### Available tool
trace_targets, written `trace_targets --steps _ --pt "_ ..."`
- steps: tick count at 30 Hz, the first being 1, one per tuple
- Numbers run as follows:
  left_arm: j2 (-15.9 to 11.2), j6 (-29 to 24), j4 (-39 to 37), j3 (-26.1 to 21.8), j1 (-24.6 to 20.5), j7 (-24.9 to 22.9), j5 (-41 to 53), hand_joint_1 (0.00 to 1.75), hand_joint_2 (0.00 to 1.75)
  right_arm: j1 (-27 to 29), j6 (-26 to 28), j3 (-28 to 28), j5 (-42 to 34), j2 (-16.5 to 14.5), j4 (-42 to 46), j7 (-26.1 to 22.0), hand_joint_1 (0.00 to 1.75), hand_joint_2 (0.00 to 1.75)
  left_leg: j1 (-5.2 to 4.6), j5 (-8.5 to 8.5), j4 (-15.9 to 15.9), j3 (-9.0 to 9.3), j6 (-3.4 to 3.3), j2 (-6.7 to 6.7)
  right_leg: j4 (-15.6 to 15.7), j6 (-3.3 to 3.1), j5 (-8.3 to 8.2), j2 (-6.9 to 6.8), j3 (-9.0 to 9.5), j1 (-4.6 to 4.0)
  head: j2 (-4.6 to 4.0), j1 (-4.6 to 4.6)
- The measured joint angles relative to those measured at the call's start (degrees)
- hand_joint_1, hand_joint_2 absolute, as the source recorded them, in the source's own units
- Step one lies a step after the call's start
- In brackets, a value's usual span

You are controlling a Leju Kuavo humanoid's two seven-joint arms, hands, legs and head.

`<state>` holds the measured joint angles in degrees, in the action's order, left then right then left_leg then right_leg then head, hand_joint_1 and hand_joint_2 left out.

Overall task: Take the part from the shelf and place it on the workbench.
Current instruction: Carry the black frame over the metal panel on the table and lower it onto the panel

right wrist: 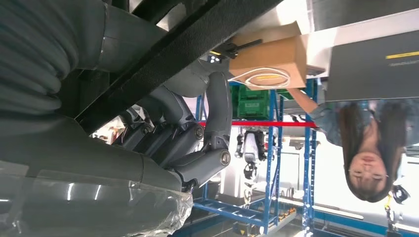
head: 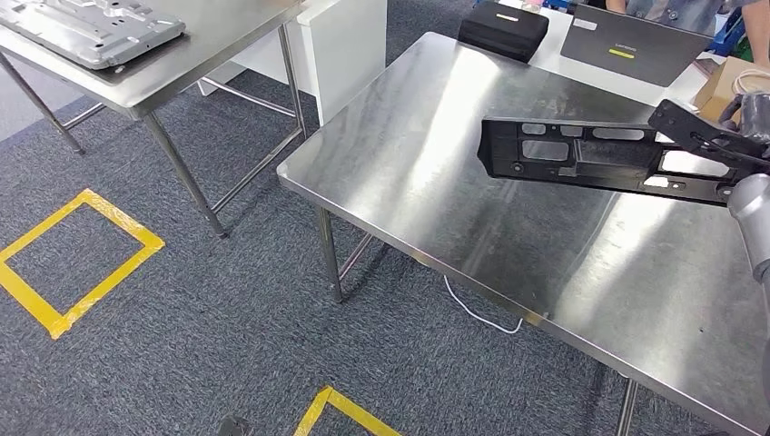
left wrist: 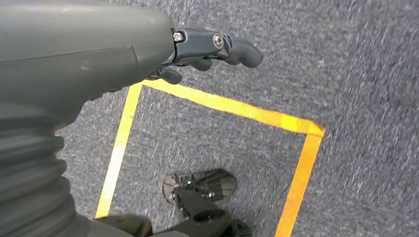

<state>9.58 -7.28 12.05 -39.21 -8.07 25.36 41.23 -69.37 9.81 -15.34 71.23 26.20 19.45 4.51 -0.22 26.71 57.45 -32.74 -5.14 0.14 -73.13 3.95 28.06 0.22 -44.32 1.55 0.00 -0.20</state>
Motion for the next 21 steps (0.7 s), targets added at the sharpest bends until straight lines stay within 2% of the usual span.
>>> trace_targets --steps 1,2,4,5,6,7,9,10,11,12,13,15,16,17,18,19,20,21 --pt "0.04 0.02 -0.01 0.00 0.04 0.00 -0.01 0.00 1.75 0.12 -0.04 0.00 0.08 0.02 -0.04 0.03 1.75 1.75 0.19 0.21 0.03 0.22 0.31 0.02 -1.06 0.48 0.08 -0.02 -0.79 0.17 0.00 0.02" --pt "0.08 0.03 -0.01 0.00 0.08 -0.01 -0.01 0.00 1.75 0.25 -0.07 0.00 0.11 0.03 -0.07 0.05 1.75 1.75 0.44 0.49 0.07 0.57 0.73 0.05 0.30 1.15 -0.80 -0.07 -0.38 0.49 0.00 0.00" --pt "0.08 0.05 0.00 0.00 0.10 -0.01 -0.01 0.00 1.75 0.50 -0.07 0.00 0.13 0.05 -0.13 0.05 1.75 1.75 1.02 1.32 0.14 1.50 1.87 0.12 8.11 2.86 -4.28 -0.40 3.10 1.40 0.00 0.07" --pt "-0.01 0.05 0.01 0.00 0.07 -0.02 -0.01 0.00 1.75 0.52 -0.08 -0.01 0.12 0.05 -0.26 0.05 1.75 1.75 1.22 1.77 0.18 1.91 2.50 0.17 11.87 3.17 -5.22 -0.53 4.72 1.54 0.00 0.16" --pt "-0.07 0.05 0.02 0.00 0.03 -0.03 -0.02 0.00 1.75 0.53 -0.15 -0.01 0.11 0.07 -0.40 0.07 1.75 1.75 1.25 2.22 0.16 2.11 3.11 0.23 14.25 2.80 -5.60 -0.56 6.01 1.42 0.00 0.21" --pt "-0.14 0.05 0.02 0.00 0.01 -0.04 -0.02 0.00 1.75 0.64 -0.22 -0.02 0.10 0.12 -0.54 0.09 1.75 1.75 1.21 2.57 0.20 2.29 3.62 0.30 15.19 1.97 -5.33 -0.46 6.52 1.27 0.00 0.19" --pt "-0.14 0.05 0.03 0.00 -0.03 -0.08 -0.06 0.00 1.75 0.69 -0.34 -0.03 0.11 0.21 -0.61 0.15 1.75 1.75 1.28 2.73 0.75 2.24 4.23 0.40 14.93 -0.28 -4.56 0.00 7.14 0.99 0.00 0.02" --pt "-0.14 0.04 0.03 0.00 -0.04 -0.09 -0.08 0.00 1.75 0.68 -0.32 -0.04 0.13 0.26 -0.57 0.17 1.75 1.75 1.43 2.15 2.21 1.64 4.46 0.43 14.84 -0.99 -4.23 0.22 7.43 1.11 0.00 -0.09" --pt "-0.14 0.02 0.04 0.00 -0.08 -0.09 -0.10 0.00 1.75 0.55 -0.29 -0.04 0.15 0.26 -0.54 0.20 1.75 1.75 1.55 1.38 4.67 0.21 4.69 0.43 14.76 -1.62 -3.81 0.39 7.95 1.07 0.00 -0.14" --pt "-0.14 -0.01 0.05 0.00 -0.12 -0.09 -0.11 0.00 1.75 0.44 -0.28 -0.04 0.17 0.23 -0.51 0.23 1.75 1.75 1.64 0.84 8.24 -2.16 4.91 0.43 14.78 -2.20 -3.28 0.52 8.57 0.99 0.00 -0.25" --pt "-0.13 -0.03 0.04 0.00 -0.09 -0.10 -0.11 0.00 1.75 0.42 -0.26 -0.04 0.18 0.17 -0.50 0.26 1.75 1.75 1.64 1.07 12.15 -5.00 5.05 0.41 14.82 -2.67 -2.69 0.61 9.20 0.85 0.00 -0.28" --pt "-0.13 -0.08 0.04 0.00 0.04 -0.11 -0.14 0.00 1.75 0.74 -0.26 -0.04 0.21 -0.07 -0.51 0.29 1.75 1.75 1.44 4.28 17.62 -10.51 5.09 0.39 14.88 -3.30 -1.26 0.80 10.82 0.46 0.00 -0.33" --pt "-0.13 -0.09 0.03 0.00 0.11 -0.12 -0.16 0.00 1.75 0.96 -0.26 -0.04 0.22 -0.19 -0.51 0.29 1.75 1.75 1.18 6.05 18.04 -12.37 4.83 0.37 14.90 -3.49 -0.46 0.94 11.79 0.23 0.00 -0.32" --pt "-0.13 -0.10 0.03 -0.01 0.16 -0.12 -0.18 0.00 1.75 1.14 -0.26 -0.04 0.23 -0.32 -0.52 0.29 1.75 1.75 0.77 6.94 16.84 -13.45 4.28 0.34 14.94 -3.62 0.34 1.08 12.83 -0.05 0.00 -0.33" --pt "-0.13 -0.10 0.03 -0.01 0.20 -0.12 -0.20 0.00 1.75 1.26 -0.26 -0.04 0.23 -0.44 -0.52 0.29 1.75 1.75 0.19 6.32 14.17 -13.78 3.34 0.25 15.02 -3.71 1.12 1.22 13.84 -0.37 0.00 -0.35" --pt "-0.16 -0.14 0.03 -0.02 0.23 -0.12 -0.20 0.00 1.75 1.44 -0.26 -0.04 0.25 -0.61 -0.53 0.29 1.75 1.75 -0.64 3.64 10.39 -13.52 1.82 -0.08 15.21 -3.81 1.85 1.34 14.85 -0.67 0.00 -0.40" --pt "-0.45 -0.22 0.07 -0.04 0.30 -0.11 -0.20 0.00 1.75 1.72 -0.27 -0.04 0.26 -0.74 -0.63 0.29 1.75 1.75 -1.74 -1.44 5.78 -12.68 -0.06 -0.84 15.47 -3.82 2.49 1.47 15.86 -0.97 0.00 -0.35" --pt "-0.56 -0.21 0.07 -0.05 0.41 0.06 -0.20 0.00 1.75 2.15 -0.31 -0.05 0.27 -0.90 -0.76 0.31 1.75 1.75 -2.57 -6.11 2.21 -11.70 -1.66 -1.80 16.02 -3.73 3.04 1.72 16.83 -1.07 0.00 -0.19"
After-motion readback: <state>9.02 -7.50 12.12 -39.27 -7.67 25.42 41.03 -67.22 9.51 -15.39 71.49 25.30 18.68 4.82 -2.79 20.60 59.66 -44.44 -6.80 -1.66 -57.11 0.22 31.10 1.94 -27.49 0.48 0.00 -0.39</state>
